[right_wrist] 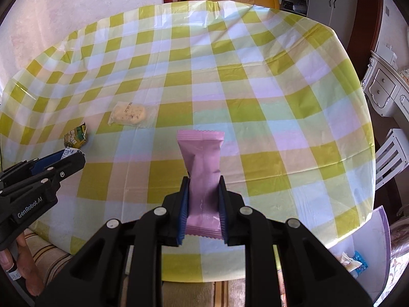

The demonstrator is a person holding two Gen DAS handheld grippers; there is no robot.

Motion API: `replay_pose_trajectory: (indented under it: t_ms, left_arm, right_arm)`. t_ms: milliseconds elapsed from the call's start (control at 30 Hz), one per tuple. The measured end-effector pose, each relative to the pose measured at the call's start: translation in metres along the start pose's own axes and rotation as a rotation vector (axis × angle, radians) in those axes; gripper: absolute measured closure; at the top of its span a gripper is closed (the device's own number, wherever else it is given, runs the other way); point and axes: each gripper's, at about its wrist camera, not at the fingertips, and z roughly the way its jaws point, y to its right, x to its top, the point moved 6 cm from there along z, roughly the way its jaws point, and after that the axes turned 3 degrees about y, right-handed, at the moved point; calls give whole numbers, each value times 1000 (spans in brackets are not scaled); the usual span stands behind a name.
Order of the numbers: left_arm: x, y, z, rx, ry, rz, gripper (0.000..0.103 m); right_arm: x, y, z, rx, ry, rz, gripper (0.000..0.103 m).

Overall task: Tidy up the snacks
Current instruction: 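Carry the candy packet with left tool while right tool carries pink bar to box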

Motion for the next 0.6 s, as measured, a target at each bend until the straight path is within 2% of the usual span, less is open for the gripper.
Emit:
replay_pose_trajectory:
  t_ms: [267,600]
  left_arm:
    - [-12,21,-11,-62,-24,8,71]
    - [-23,55,-11,-141,-74,38,71]
  right_arm:
    - [-17,22,-22,-55,-4,14,82]
    - [-35,53,-30,-108,-24,46,82]
